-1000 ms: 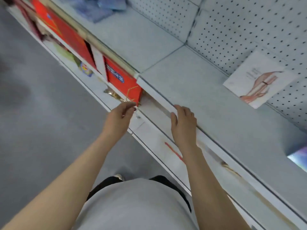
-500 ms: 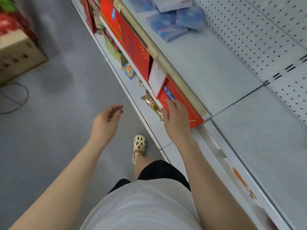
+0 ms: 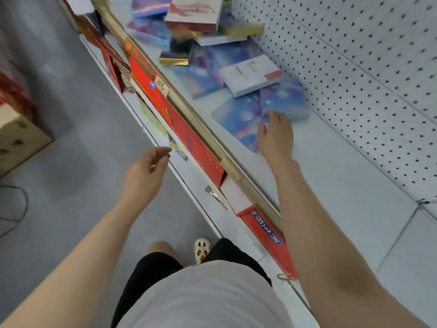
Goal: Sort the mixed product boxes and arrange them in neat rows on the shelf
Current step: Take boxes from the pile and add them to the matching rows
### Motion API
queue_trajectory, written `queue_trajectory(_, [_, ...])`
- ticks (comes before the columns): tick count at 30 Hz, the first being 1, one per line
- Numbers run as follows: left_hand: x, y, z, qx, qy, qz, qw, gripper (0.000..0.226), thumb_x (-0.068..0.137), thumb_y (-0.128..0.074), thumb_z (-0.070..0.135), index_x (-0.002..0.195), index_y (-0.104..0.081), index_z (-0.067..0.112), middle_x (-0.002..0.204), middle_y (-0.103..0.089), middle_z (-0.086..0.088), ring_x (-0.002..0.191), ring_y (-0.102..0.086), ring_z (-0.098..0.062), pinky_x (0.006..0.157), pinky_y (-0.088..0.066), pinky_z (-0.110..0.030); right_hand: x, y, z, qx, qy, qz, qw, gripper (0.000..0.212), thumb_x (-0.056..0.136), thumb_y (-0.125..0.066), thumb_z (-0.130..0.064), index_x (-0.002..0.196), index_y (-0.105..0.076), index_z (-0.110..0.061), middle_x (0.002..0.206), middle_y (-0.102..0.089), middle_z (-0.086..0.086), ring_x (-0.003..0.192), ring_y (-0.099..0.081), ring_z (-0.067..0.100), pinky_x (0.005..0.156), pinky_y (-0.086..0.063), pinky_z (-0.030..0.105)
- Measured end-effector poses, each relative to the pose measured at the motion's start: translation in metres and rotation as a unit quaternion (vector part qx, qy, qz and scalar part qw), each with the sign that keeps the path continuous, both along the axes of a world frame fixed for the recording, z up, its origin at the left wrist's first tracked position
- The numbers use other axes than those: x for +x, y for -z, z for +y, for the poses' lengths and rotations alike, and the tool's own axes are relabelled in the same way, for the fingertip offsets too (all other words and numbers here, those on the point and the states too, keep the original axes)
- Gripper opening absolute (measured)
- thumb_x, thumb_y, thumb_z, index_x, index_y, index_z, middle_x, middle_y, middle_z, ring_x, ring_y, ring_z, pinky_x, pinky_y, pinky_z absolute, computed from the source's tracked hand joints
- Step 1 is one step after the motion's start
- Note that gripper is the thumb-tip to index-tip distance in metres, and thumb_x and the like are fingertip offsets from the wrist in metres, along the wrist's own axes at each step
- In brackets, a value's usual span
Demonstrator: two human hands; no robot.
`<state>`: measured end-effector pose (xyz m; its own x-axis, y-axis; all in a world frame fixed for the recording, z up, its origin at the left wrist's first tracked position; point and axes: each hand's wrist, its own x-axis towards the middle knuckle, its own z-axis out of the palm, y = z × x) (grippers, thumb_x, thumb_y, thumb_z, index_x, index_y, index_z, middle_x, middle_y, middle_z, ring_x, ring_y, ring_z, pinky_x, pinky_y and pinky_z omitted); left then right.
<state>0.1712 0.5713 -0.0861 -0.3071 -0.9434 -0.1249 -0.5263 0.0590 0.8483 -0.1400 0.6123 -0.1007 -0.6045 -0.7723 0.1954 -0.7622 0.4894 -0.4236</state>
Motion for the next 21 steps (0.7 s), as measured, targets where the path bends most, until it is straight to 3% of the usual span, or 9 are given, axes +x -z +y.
queue_trajectory(3, [-0.026,0.0,-0.052,-0.004,0.057,-0.003,0.998,0.024,0.098,-0.051,0.014,0.116,-0.063,0.024,0.11,-0.066,0.011,0.092,-0.059,0.002,0.072,-0.037,0.003,-0.029,0.006,-0.047,0.109,0.033,0.002,0.993,0.057,0.102,-0.044,-0.031,0.151,-0.031,-0.006,0.157,-0.03,0.019,0.145,-0.027,0.036,0.115,-0.025,0.044])
queue_trajectory(4, [-0.037,0.001,-0.068,-0.01,0.085,-0.009,0.996,0.024,0.098,-0.052,0.015,0.117,-0.063,0.023,0.111,-0.066,0.01,0.094,-0.06,-0.001,0.075,-0.039,0.001,-0.034,0.01,-0.055,0.144,0.039,0.014,0.989,0.059,0.103,-0.041,-0.034,0.152,-0.027,-0.006,0.16,-0.025,0.018,0.146,-0.024,0.036,0.116,-0.023,0.044])
queue_trajectory(6, [-0.059,0.004,-0.098,-0.025,0.149,-0.015,0.988,0.024,0.098,-0.053,0.018,0.119,-0.063,0.025,0.111,-0.066,0.011,0.098,-0.061,-0.006,0.088,-0.048,-0.017,-0.034,0.02,-0.06,0.18,0.053,0.028,0.982,0.06,0.103,-0.04,-0.037,0.152,-0.026,-0.005,0.16,-0.025,0.017,0.145,-0.025,0.034,0.115,-0.024,0.044])
queue_trajectory(8, [-0.081,0.003,-0.121,-0.052,0.22,-0.028,0.974,0.027,0.097,-0.054,0.02,0.123,-0.062,0.024,0.114,-0.064,0.008,0.101,-0.062,-0.011,0.094,-0.05,-0.033,-0.024,0.026,-0.055,0.17,0.068,0.015,0.983,0.061,0.103,-0.041,-0.038,0.153,-0.027,-0.004,0.159,-0.027,0.015,0.146,-0.026,0.033,0.117,-0.022,0.041])
queue_trajectory(13, [-0.14,0.01,-0.156,-0.151,0.386,-0.073,0.907,0.039,0.095,-0.054,0.025,0.131,-0.057,0.011,0.131,-0.057,-0.009,0.116,-0.055,-0.027,0.101,-0.041,-0.034,0.016,0.032,-0.043,0.112,0.108,-0.013,0.988,0.072,0.093,-0.024,-0.045,0.149,-0.036,-0.001,0.158,-0.033,0.013,0.142,-0.035,0.036,0.115,-0.031,0.047])
queue_trajectory(16, [-0.168,0.022,-0.158,-0.16,0.435,-0.138,0.875,0.05,0.091,-0.061,0.022,0.137,-0.05,0.006,0.143,-0.045,-0.019,0.127,-0.046,-0.037,0.11,-0.032,-0.039,0.038,0.026,-0.036,0.11,0.139,-0.042,0.983,0.074,0.091,-0.02,-0.047,0.147,-0.041,-0.003,0.154,-0.04,0.014,0.139,-0.039,0.035,0.114,-0.033,0.048])
queue_trajectory(18, [-0.177,0.028,-0.153,-0.161,0.45,-0.153,0.865,0.057,0.089,-0.065,0.023,0.14,-0.045,0.005,0.149,-0.034,-0.02,0.128,-0.042,-0.04,0.107,-0.035,-0.043,0.054,0.019,-0.029,0.099,0.151,-0.021,0.983,0.065,0.092,-0.029,-0.043,0.141,-0.049,-0.005,0.144,-0.051,0.013,0.131,-0.048,0.036,0.108,-0.04,0.048])
queue_trajectory(21, [-0.181,0.037,-0.146,-0.177,0.452,-0.183,0.855,0.066,0.089,-0.065,0.029,0.145,-0.037,0.009,0.156,-0.02,-0.018,0.134,-0.034,-0.041,0.107,-0.033,-0.046,0.07,0.007,-0.02,0.066,0.168,0.053,0.982,0.037,0.093,-0.049,-0.034,0.115,-0.066,-0.009,0.11,-0.065,0.009,0.101,-0.058,0.036,0.081,-0.049,0.043])
